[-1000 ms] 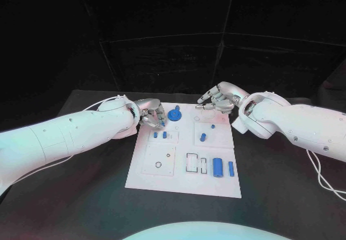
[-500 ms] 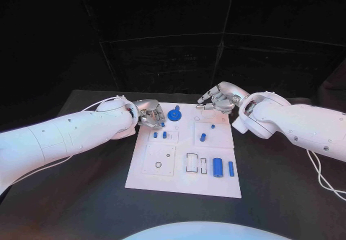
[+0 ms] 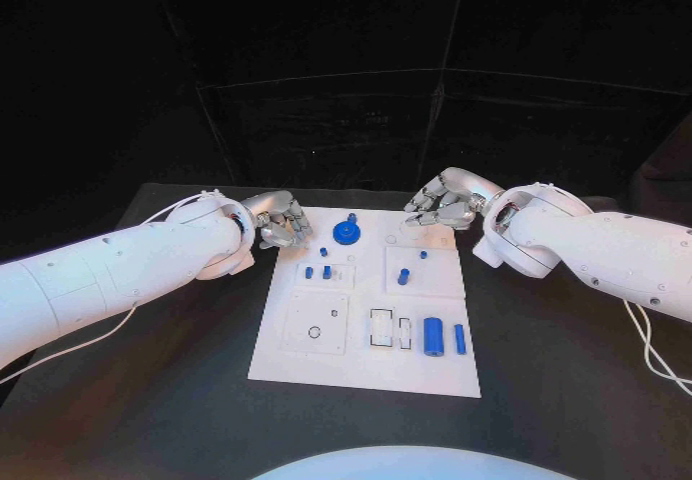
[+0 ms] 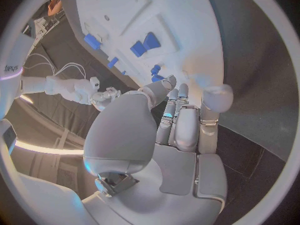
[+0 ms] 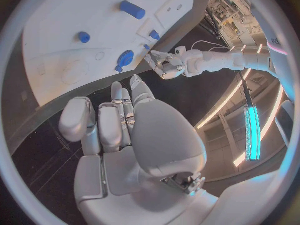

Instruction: Assemble the parts on the task board

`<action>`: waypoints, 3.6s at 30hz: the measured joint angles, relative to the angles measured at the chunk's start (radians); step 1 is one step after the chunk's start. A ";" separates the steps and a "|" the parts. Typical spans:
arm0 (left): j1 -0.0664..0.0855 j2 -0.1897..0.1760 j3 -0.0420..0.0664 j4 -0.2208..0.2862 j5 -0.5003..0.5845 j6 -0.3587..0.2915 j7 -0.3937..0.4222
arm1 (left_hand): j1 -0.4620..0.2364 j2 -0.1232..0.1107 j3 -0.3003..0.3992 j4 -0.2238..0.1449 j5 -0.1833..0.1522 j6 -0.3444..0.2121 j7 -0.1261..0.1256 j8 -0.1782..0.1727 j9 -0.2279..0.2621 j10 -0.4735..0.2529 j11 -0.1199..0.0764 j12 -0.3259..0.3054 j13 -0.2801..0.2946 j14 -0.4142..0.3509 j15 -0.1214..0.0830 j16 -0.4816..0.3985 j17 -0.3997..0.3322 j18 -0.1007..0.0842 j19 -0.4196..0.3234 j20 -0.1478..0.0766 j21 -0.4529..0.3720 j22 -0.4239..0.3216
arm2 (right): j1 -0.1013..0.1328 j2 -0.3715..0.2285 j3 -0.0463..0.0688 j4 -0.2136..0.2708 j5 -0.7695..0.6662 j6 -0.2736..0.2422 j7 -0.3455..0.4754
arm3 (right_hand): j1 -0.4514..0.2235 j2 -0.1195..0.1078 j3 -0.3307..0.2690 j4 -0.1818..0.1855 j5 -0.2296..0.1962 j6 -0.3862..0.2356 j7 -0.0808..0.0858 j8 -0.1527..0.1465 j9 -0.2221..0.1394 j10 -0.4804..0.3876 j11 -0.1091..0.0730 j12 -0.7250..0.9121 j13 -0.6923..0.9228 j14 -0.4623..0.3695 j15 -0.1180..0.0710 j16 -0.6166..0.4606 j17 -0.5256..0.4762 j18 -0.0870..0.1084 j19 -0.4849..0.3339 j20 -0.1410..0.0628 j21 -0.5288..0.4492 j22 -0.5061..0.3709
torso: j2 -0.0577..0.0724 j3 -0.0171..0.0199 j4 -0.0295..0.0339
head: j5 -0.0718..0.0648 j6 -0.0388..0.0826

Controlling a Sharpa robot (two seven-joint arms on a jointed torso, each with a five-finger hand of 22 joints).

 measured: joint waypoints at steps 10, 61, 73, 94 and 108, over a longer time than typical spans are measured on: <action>0.004 -0.059 0.006 0.059 0.662 -0.042 0.225 | -0.034 0.032 -0.034 0.036 0.000 0.023 -0.002 0.013 -0.002 0.041 -0.006 0.072 0.027 -0.148 -0.002 -0.179 -0.304 0.037 -0.138 0.004 -0.251 -0.205 | -0.020 -0.024 -0.001 0.024 -0.341 0.044 -0.056 | 0.036 -0.023 0.032 -0.021 -0.023 0.058 -0.017 -0.008 -0.003 0.056 0.009 -0.195 -0.266 0.000 0.000 -0.029 -0.029 0.000 0.000 0.000 -0.005 -0.006 | 0.000 -0.0005 -0.0019 | -0.036 0.010; -0.001 -0.132 0.001 0.164 1.106 0.004 0.437 | -0.029 0.047 -0.072 0.033 0.000 0.020 0.001 0.021 -0.003 0.015 -0.003 0.116 0.037 -0.203 -0.001 -0.233 -0.416 0.037 -0.149 0.008 -0.288 -0.232 | -0.085 0.004 0.003 0.043 -0.622 0.095 -0.103 | -0.028 -0.092 0.596 -0.150 -0.202 0.150 -0.007 -0.050 -0.002 0.191 0.027 -0.327 -0.518 0.000 0.000 -0.030 -0.050 0.000 0.024 0.006 0.028 0.058 | 0.002 0.0006 -0.0003 | -0.048 0.002; -0.001 -0.136 0.001 0.159 1.107 0.004 0.437 | -0.029 0.047 -0.073 0.031 0.000 0.020 0.001 0.025 -0.003 0.009 -0.002 0.120 0.036 -0.207 0.002 -0.237 -0.423 0.037 -0.149 0.008 -0.292 -0.233 | -0.088 -0.032 0.001 0.086 -0.598 0.008 -0.106 | -0.055 -0.119 0.668 -0.184 -0.193 0.150 -0.007 -0.050 -0.002 0.195 0.030 -0.332 -0.516 0.000 0.000 -0.026 -0.053 0.000 0.024 0.006 0.034 0.065 | 0.001 -0.0007 -0.0005 | -0.050 0.006; -0.001 -0.139 0.001 0.165 1.108 0.004 0.436 | -0.025 0.051 -0.076 0.029 0.000 0.016 0.005 0.025 -0.003 0.005 0.002 0.120 0.037 -0.206 0.002 -0.237 -0.428 0.036 -0.149 0.008 -0.292 -0.235 | -0.084 -0.053 0.025 0.266 -0.554 -0.065 -0.106 | -0.065 -0.130 0.684 -0.191 -0.189 0.150 -0.007 -0.050 -0.002 0.195 0.030 -0.336 -0.516 0.000 0.000 -0.022 -0.051 0.000 0.024 0.006 0.038 0.069 | 0.001 -0.0013 0.0016 | -0.036 0.003; -0.001 -0.138 0.001 0.186 1.108 0.004 0.436 | -0.025 0.051 -0.079 0.026 0.000 0.016 0.005 0.025 -0.004 0.002 -0.002 0.124 0.037 -0.210 0.006 -0.237 -0.429 0.036 -0.149 0.008 -0.296 -0.236 | -0.112 0.089 0.022 0.251 -0.572 -0.058 -0.091 | -0.065 -0.130 0.691 -0.196 -0.184 0.150 -0.007 -0.050 -0.002 0.195 0.030 -0.340 -0.515 0.000 0.000 -0.022 -0.051 0.000 0.024 0.006 0.038 0.068 | 0.002 -0.0018 0.0014 | 0.013 -0.020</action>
